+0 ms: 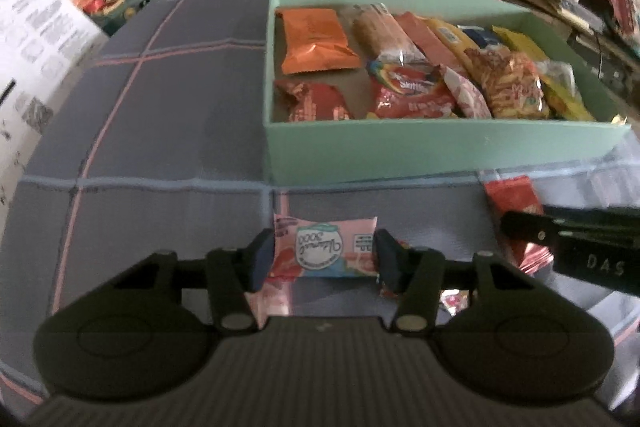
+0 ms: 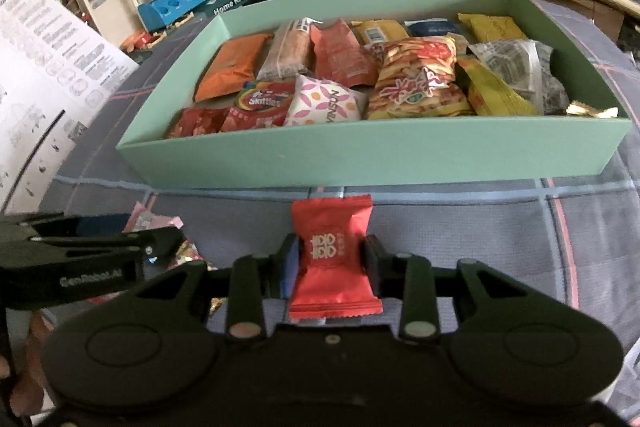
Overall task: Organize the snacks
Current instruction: 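Carry both held packets over the mint-green box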
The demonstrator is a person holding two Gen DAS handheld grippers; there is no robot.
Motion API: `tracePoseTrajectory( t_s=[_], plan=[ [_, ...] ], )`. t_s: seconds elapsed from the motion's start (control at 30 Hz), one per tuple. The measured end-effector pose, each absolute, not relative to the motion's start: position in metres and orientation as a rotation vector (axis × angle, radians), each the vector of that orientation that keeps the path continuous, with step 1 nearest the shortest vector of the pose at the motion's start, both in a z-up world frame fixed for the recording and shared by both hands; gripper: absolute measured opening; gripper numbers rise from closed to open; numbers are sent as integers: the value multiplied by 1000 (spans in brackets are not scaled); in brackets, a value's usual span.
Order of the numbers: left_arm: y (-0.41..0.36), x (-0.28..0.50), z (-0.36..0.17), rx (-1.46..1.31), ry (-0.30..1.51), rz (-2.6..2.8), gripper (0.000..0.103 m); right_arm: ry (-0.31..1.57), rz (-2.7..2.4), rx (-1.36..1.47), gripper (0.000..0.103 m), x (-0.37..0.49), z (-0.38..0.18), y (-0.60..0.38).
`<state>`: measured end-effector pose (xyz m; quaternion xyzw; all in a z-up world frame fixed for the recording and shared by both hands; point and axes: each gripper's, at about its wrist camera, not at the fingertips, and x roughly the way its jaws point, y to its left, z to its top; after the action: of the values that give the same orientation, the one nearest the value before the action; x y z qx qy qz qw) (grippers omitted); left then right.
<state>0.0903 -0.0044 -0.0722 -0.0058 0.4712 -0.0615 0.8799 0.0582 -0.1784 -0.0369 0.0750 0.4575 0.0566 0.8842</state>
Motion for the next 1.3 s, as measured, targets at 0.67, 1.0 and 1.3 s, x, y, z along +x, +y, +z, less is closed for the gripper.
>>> tracePoseTrajectory(
  t_s=[0.67,1.0,1.3],
  plan=[
    [-5,80,4,-61,844,-206,53,832,176,277,32,39,39,-199],
    [-20,144,28,-44,805,-215,54,794,158,285,32,100,60,-209],
    [-29,187,6,-45,858,-212,54,818,127,301,32,146,44,-214]
  ],
)
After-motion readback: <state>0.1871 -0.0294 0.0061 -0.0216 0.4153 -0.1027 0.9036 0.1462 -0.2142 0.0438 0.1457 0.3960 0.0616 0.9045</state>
